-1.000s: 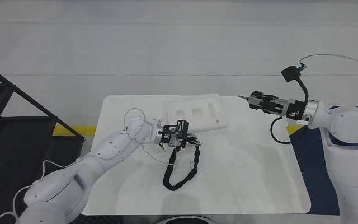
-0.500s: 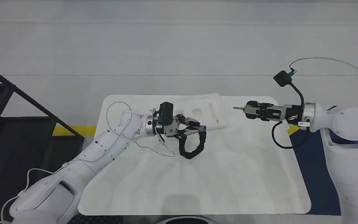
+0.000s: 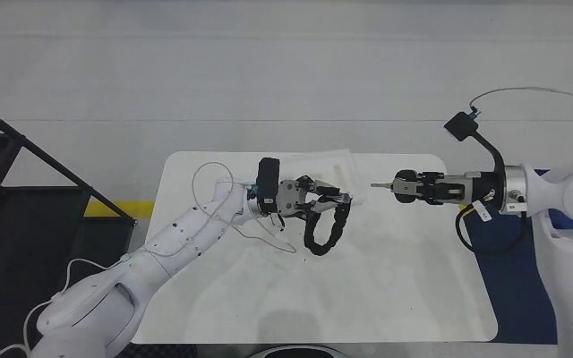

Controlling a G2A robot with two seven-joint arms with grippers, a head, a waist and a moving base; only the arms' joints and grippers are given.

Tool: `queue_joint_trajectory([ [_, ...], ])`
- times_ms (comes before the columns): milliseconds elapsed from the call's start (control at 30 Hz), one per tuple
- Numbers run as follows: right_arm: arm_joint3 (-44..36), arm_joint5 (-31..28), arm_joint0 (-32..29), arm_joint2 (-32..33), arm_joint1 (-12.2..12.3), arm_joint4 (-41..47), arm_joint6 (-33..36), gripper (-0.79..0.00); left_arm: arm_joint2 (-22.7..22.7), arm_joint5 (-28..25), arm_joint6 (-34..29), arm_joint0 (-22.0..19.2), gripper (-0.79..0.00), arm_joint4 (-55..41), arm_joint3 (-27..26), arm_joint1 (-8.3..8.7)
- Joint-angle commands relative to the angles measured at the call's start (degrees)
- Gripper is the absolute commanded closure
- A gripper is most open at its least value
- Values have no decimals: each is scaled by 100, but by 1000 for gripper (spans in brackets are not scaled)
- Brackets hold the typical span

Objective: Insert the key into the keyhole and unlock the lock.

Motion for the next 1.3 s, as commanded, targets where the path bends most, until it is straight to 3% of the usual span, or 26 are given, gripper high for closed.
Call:
queue_joint_trajectory([
  [0, -20, 64, -12, -9, 16, 30, 5, 0, 220, 52, 53, -100, 0, -35, 177, -99],
  [100, -34, 91, -26, -26, 30, 30, -48, 0, 473, 125, 126, -237, 0, -83, 439, -232],
  [600, -34, 91, -26, -26, 30, 30, -48, 0, 473, 125, 126, -237, 0, -83, 439, -232],
  [767, -406, 319, -142, -110, 61, -26, -185, 0, 364, 257, -114, -79, 0, -216, 667, -280],
  [900, -676, 558, -107, -123, 109, -181, -50, 0, 413, 342, 316, -121, 0, 27, 965, -403],
  [1267, -1321, 1168, -38, -403, 242, -1048, 150, 0, 1097, 1598, 1599, -405, 0, 310, 1432, -816],
])
